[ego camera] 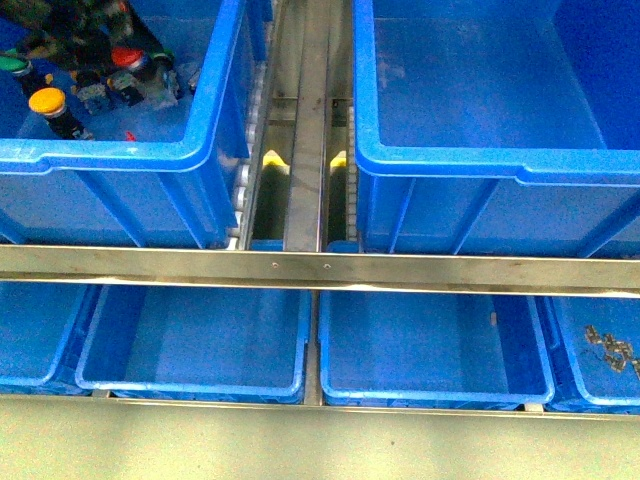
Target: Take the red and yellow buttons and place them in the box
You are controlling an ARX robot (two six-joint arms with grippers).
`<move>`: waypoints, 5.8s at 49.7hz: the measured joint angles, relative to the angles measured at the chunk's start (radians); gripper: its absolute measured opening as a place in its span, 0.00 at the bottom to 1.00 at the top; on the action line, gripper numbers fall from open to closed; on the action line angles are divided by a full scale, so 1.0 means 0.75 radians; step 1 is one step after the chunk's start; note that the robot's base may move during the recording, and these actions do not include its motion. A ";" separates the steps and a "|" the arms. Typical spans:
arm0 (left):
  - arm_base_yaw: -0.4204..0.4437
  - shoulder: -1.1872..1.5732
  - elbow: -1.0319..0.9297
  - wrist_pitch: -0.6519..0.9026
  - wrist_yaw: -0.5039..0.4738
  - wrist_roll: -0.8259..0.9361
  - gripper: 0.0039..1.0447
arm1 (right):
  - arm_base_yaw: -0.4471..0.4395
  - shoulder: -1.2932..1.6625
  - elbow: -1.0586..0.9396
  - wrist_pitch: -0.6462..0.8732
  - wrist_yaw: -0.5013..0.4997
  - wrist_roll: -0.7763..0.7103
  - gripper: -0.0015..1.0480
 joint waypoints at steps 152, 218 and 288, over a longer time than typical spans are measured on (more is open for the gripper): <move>-0.750 -0.452 -0.406 0.363 0.048 -1.327 0.32 | 0.549 2.249 1.109 0.783 0.385 -0.929 0.61; -0.587 -0.719 -0.692 0.507 -0.160 -1.009 0.93 | 0.510 2.259 1.036 0.746 0.445 -0.821 0.36; -0.087 -2.181 -2.494 1.240 -0.659 0.239 0.02 | 0.215 1.742 0.597 0.851 -0.013 -0.269 0.36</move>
